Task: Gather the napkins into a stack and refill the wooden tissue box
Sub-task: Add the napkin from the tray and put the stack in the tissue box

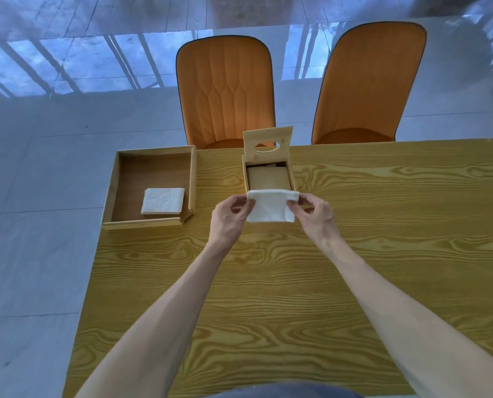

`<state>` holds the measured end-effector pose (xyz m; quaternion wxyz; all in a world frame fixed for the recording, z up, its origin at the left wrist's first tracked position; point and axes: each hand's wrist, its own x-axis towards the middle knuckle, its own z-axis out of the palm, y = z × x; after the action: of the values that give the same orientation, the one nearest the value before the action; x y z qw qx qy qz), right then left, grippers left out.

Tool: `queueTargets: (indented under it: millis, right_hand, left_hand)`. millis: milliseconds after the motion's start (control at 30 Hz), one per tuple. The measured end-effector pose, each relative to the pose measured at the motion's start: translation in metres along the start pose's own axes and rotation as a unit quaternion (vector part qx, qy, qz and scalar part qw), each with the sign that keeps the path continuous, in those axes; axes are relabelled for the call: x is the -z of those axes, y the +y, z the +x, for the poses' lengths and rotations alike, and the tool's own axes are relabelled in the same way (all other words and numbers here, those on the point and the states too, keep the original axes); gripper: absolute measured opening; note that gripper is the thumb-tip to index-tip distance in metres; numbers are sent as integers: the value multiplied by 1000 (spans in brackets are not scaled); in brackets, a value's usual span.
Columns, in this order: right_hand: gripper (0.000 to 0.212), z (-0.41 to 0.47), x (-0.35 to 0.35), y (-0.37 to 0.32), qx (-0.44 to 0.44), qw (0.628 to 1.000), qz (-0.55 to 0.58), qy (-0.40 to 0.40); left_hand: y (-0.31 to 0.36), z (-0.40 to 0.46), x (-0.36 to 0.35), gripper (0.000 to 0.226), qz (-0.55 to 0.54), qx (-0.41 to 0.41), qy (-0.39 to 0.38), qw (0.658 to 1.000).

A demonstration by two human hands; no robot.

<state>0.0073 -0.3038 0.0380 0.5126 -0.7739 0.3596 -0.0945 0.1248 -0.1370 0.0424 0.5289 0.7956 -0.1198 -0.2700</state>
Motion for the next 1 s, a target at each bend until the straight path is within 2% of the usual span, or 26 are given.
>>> queueTargets:
  millis: [200,433,667,800,1000]
  right_hand:
    - [37,50,-3,-27,-16,999,8,46]
    - [32,79,-22,-35,-35,989,-71,121]
    - [35,88,-30,-30,-34,977,-158,137]
    - [29,90,-30,-30,-51,972,-180,140]
    - [21,94,-33,-30,-56,972,-169,151]
  left_hand:
    - [16,50,-3,31,1,44,78,996]
    - [24,72,-19,28,38,93,119,988]
    - [23,77,-29,32,194,36,146,969]
    - [20,80,-34,24,179,30,168,969]
    - [16,86,-35,38,178,51,168,968]
